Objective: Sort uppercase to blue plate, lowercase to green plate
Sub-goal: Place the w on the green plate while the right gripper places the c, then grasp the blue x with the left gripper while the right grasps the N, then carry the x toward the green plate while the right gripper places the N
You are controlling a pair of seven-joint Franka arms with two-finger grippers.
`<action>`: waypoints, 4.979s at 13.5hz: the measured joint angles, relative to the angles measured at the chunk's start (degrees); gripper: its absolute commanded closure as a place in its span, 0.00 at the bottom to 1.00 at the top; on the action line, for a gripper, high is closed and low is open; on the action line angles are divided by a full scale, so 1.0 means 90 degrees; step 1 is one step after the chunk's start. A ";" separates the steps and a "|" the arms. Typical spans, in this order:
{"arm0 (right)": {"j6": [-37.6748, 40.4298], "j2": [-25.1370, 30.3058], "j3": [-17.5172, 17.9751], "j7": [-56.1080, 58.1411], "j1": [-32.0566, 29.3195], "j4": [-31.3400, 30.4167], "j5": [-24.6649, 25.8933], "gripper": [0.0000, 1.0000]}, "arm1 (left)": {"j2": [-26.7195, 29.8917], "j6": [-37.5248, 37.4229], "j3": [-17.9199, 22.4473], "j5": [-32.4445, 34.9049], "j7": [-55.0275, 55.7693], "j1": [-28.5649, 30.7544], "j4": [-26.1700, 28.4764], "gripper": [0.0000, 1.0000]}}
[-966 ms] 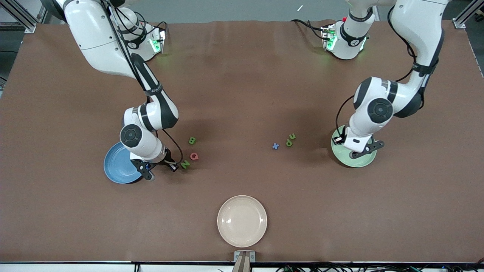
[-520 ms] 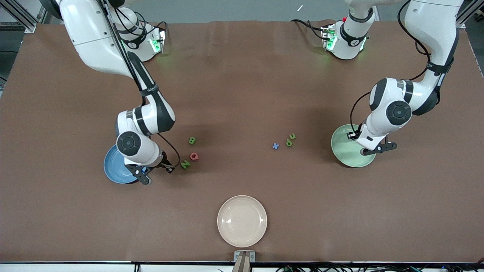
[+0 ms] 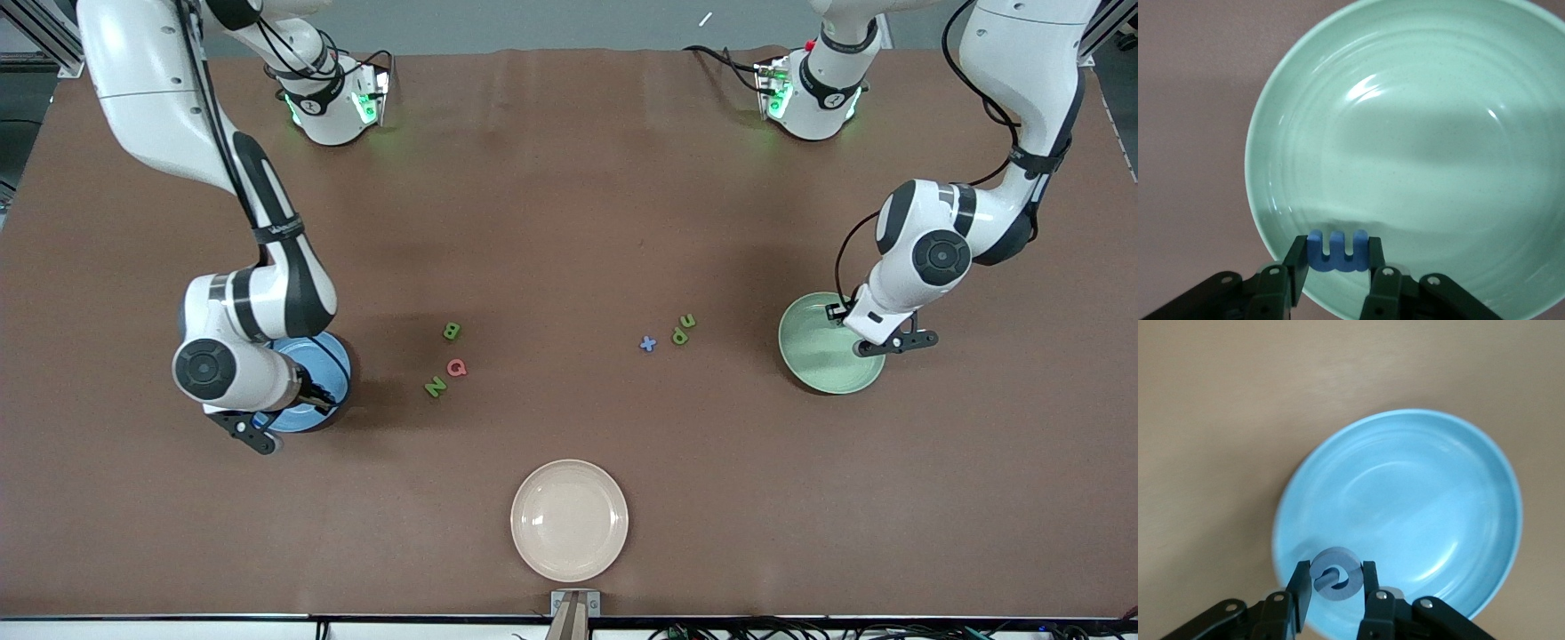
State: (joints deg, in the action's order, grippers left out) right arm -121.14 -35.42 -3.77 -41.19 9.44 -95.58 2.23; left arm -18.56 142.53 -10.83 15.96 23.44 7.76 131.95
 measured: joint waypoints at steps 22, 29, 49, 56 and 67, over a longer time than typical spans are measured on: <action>-0.0549 0.0318 0.0176 -0.0973 0.0826 -0.0197 -0.1047 0.00 | -0.0129 -0.0374 -0.1515 0.0014 0.2009 -0.0289 -0.0949 0.00; -0.1849 -0.0480 0.0158 -0.1931 0.1567 -0.0202 -0.1044 0.06 | -0.1694 -0.0477 -0.1534 0.0016 0.6441 -0.1812 -0.2954 0.00; -0.0823 -0.0238 -0.0327 -0.0383 0.1099 0.0035 -0.0982 0.99 | -0.2720 -0.0549 -0.1193 0.0016 0.7565 -0.2669 -0.3713 0.80; -0.0283 0.0056 -0.0305 0.1264 0.0122 -0.0435 -0.0983 0.99 | -0.2640 -0.0642 -0.1169 0.0082 0.7515 -0.2595 -0.3740 0.90; -0.0277 0.0029 -0.0258 0.1264 0.0124 -0.0833 -0.0984 0.00 | -0.0739 -0.1686 -0.2982 0.0156 0.3259 0.1167 -0.1566 0.90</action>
State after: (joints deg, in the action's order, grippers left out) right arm -123.64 -35.16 -6.09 -29.82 10.55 -103.08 -6.63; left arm -25.21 127.36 -37.66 17.36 52.77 18.26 117.86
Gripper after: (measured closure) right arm 0.630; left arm 0.731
